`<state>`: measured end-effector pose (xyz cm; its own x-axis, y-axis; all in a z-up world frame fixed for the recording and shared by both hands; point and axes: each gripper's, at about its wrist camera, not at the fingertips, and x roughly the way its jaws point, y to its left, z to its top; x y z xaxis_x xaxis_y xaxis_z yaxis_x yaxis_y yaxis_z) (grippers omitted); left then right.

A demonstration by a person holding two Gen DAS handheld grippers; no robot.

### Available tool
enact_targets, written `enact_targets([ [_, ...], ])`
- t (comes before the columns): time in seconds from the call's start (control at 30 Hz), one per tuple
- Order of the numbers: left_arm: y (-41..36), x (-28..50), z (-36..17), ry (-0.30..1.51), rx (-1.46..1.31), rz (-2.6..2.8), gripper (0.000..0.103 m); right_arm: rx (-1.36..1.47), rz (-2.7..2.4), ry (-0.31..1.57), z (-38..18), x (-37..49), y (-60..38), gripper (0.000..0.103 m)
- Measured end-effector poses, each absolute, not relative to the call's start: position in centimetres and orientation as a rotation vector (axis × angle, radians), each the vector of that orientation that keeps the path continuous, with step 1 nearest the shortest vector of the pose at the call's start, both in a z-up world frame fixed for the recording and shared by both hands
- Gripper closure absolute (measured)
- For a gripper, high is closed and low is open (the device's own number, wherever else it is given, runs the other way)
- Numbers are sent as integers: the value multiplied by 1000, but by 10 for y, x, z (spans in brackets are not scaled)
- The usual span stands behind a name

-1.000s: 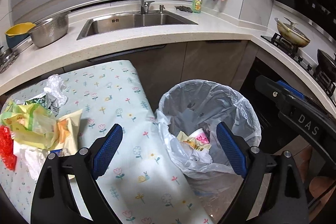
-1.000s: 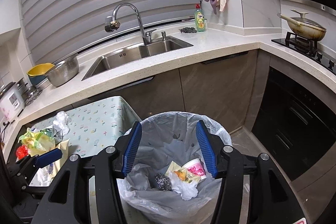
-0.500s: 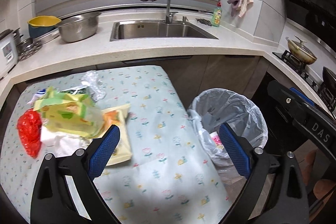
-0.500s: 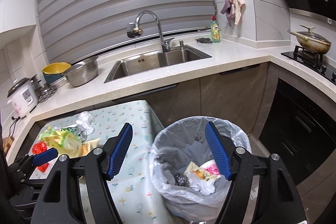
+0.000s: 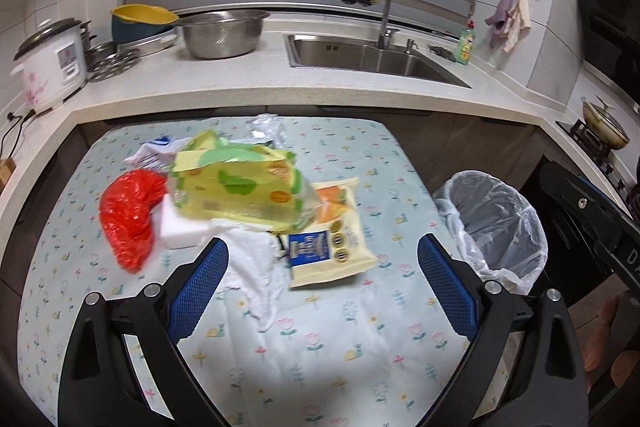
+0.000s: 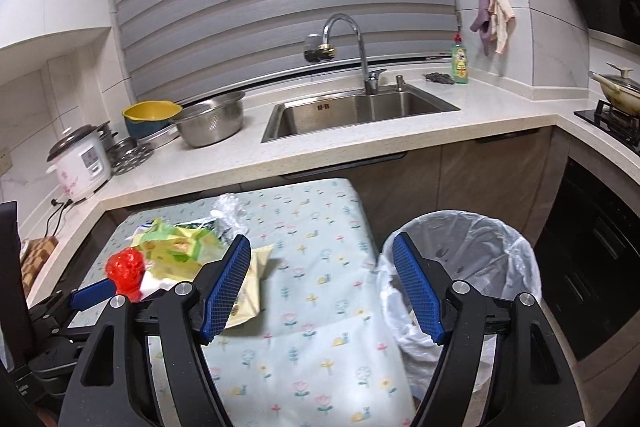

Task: Collect trash
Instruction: 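Move both tools back over the remaining trash on the table, then grasp the white tissue with the left tool while the right tool grasps the snack bag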

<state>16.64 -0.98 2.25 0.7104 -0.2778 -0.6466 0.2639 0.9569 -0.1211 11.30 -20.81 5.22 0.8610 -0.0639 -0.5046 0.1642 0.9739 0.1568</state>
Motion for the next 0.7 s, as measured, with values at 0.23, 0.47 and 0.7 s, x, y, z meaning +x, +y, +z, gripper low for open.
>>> enact_targets([
  [0.23, 33, 172, 10, 756, -65, -248, 11, 194, -84, 555, 40, 123, -176, 32],
  [0.47, 60, 183, -12, 798, -85, -219, 10, 195, -54, 612, 15, 141, -152, 32],
  [0.7, 73, 202, -44, 864, -103, -205, 9, 195, -42, 681, -20, 168, -140, 32],
])
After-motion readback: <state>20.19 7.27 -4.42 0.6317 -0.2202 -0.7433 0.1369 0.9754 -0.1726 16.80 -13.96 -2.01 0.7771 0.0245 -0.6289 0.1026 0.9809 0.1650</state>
